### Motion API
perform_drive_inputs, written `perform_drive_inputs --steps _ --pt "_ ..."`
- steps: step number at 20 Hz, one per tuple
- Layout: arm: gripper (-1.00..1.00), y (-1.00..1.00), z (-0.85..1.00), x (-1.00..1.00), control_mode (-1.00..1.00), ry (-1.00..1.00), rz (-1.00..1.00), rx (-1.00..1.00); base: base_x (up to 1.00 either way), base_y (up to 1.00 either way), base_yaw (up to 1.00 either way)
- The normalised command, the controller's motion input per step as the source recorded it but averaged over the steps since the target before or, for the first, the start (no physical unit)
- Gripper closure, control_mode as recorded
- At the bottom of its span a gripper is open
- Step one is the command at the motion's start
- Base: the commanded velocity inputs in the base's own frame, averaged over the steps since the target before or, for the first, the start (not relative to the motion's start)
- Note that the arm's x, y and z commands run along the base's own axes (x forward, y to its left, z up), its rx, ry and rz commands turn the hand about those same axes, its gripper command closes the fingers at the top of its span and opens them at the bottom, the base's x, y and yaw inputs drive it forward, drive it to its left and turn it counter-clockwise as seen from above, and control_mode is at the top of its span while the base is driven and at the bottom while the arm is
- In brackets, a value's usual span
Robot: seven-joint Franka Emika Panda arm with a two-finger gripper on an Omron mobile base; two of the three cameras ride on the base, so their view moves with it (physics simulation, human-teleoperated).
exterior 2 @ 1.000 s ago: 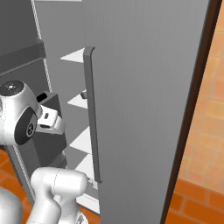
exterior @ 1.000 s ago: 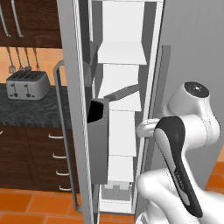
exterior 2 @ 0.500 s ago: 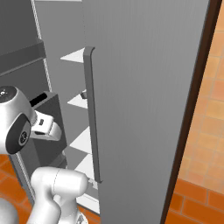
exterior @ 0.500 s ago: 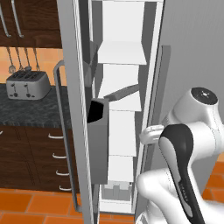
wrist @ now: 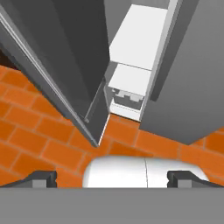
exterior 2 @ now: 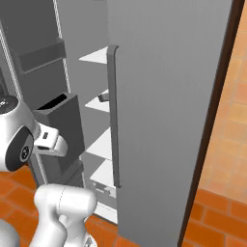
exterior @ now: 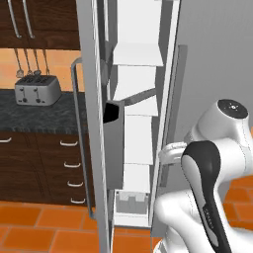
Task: Take the meat container that has the shrimp and place it on the second highest rack of the freezer. Then take the vegetable container that has the eggplant and lemon wedge and place it on the highest rack of the freezer.
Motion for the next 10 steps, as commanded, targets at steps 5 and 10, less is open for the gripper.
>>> perform_drive_inputs --steps 5,10 --pt "-1.0 0.0 0.0 0.0 1.0 0.0 0.0 0.0 -0.68 0.6 0.34" --pt "-1.0 0.0 0.0 0.0 1.0 0.0 0.0 0.0 -0.29 0.62 0.89"
